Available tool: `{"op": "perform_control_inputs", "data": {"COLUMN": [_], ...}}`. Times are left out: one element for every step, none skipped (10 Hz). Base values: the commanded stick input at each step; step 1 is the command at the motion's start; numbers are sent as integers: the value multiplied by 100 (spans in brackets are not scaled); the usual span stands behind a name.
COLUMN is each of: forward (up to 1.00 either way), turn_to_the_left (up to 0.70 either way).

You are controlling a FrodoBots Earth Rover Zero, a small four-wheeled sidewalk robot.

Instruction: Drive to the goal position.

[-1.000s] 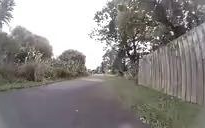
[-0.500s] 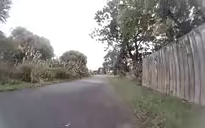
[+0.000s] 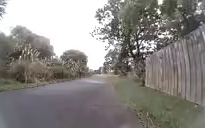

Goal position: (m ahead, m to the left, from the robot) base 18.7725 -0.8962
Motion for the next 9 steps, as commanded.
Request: {"op": "perform_control_inputs", "data": {"forward": [85,85,85,85,85,85,85,85,85], "turn_to_the_left": [0,0,0,0,0,0,0,0,0]}}
